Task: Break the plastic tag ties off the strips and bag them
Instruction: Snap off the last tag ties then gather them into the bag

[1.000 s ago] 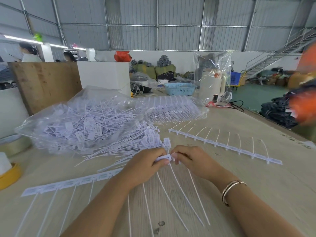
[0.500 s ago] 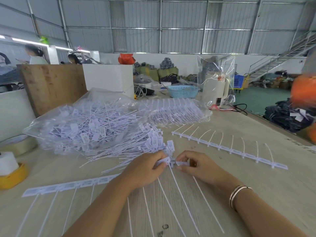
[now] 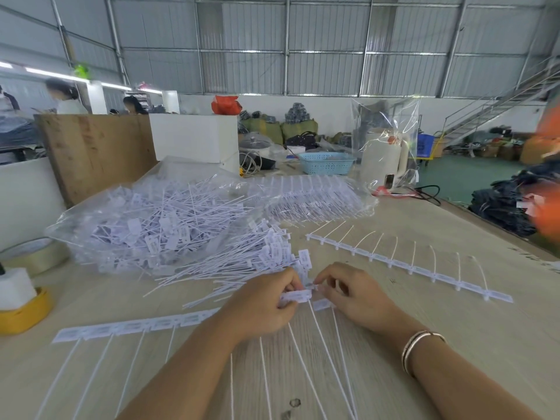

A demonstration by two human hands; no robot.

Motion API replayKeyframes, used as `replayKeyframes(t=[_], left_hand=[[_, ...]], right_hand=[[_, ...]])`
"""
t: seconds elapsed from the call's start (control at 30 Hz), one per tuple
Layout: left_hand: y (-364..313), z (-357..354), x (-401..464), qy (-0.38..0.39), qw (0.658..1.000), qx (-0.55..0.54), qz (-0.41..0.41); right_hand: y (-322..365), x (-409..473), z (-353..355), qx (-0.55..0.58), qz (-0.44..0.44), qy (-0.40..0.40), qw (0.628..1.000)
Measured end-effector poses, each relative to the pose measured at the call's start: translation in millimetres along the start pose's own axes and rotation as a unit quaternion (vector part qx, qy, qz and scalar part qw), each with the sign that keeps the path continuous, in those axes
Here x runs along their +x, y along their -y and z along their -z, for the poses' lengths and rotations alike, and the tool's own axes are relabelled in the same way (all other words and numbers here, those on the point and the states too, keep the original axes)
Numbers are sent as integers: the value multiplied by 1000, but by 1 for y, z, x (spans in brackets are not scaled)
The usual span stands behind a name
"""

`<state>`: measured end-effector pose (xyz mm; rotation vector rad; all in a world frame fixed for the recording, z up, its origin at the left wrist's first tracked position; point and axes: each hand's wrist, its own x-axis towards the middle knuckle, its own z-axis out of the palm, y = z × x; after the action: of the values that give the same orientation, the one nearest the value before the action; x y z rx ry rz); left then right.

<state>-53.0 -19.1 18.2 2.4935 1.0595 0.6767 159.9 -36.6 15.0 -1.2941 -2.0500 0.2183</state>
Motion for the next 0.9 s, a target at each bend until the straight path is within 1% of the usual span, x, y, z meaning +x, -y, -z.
replayKeyframes(t=[0.07, 0.17, 0.23, 0.33, 0.47, 0.53, 0.6, 0.67, 0.7, 0.77, 0.9], left_hand=[[-3, -2, 0, -2, 1000, -6, -16], [-7, -4, 1, -14, 999, -31, -18], [-9, -4, 1, -21, 999, -29, -9], [-8, 0, 0, -31, 999, -35, 9], [-1, 7, 0, -10, 998, 41, 40], [2, 5, 1, 7, 998, 40, 52], [5, 2, 1, 20, 998, 1, 59], [7, 0, 1, 27, 998, -24, 60], [8, 0, 2, 30, 997, -32, 59], [10, -1, 2, 33, 997, -43, 60], [10, -3, 2, 27, 999, -24, 35]], right_hand=[[3, -1, 0, 46, 19, -1, 999], [9, -2, -3, 103, 31, 44, 993], [12, -3, -8, 111, 29, 59, 992], [13, -2, -9, 111, 30, 55, 992], [11, -3, -2, 117, 29, 37, 992], [13, -3, 1, 78, 24, 44, 996], [16, -3, 0, -30, 35, 57, 997], [21, -2, -3, -140, 58, 50, 987], [22, -1, -4, -173, 69, 43, 982], [24, 0, -5, -206, 86, 32, 974], [23, -1, -1, -204, 103, 22, 973]])
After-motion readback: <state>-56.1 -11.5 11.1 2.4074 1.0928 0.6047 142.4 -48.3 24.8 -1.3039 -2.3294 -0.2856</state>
